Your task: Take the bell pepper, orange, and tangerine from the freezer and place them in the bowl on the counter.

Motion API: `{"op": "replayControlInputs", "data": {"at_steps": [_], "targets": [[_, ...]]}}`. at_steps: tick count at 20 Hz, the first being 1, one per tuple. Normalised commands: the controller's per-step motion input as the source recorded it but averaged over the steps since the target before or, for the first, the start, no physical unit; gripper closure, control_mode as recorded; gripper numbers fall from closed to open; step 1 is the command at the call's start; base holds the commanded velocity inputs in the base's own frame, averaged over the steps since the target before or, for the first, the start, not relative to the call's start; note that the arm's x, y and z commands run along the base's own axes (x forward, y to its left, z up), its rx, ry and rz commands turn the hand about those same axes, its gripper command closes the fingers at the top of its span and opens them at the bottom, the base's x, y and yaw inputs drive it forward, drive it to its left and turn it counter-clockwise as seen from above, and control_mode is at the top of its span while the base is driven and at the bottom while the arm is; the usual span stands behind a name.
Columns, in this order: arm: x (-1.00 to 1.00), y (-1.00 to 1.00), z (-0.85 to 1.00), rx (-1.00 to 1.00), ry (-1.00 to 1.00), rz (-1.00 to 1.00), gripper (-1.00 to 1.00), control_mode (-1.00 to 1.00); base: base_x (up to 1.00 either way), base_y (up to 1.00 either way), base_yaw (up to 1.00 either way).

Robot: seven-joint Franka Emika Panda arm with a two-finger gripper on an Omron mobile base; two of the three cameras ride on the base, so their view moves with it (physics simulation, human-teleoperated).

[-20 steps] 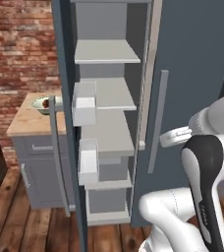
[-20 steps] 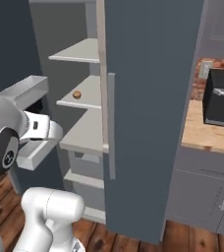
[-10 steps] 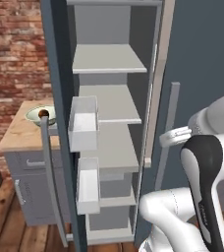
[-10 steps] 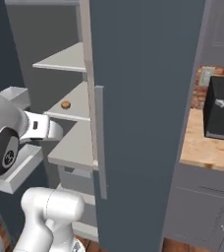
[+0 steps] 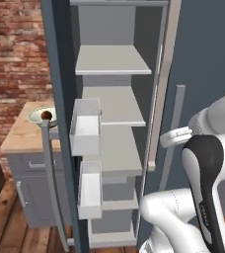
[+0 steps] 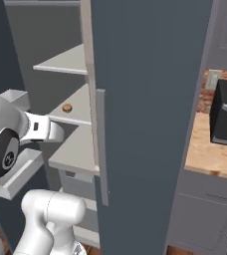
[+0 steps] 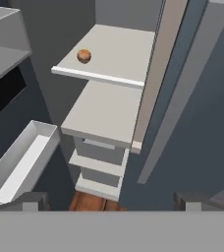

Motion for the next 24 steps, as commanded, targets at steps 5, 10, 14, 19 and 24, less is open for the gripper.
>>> {"op": "replayControlInputs", "data": {"at_steps": [5,10,14,19,24], "targets": [[0.00,0.00,0.00,0.00,0.00,0.00,-1.00,1.00,0.51,0.05,0.16],[0.00,0.00,0.00,0.00,0.00,0.00,-1.00,1.00,0.56,0.00,0.14],[0.00,0.00,0.00,0.00,0.00,0.00,-1.00,1.00,0.25,0.00,0.09],[0.00,0.00,0.00,0.00,0.00,0.00,-1.00,1.00,0.16,0.00,0.08],[0.00,0.00,0.00,0.00,0.00,0.00,-1.00,1.00,0.45,0.00,0.10]]}}
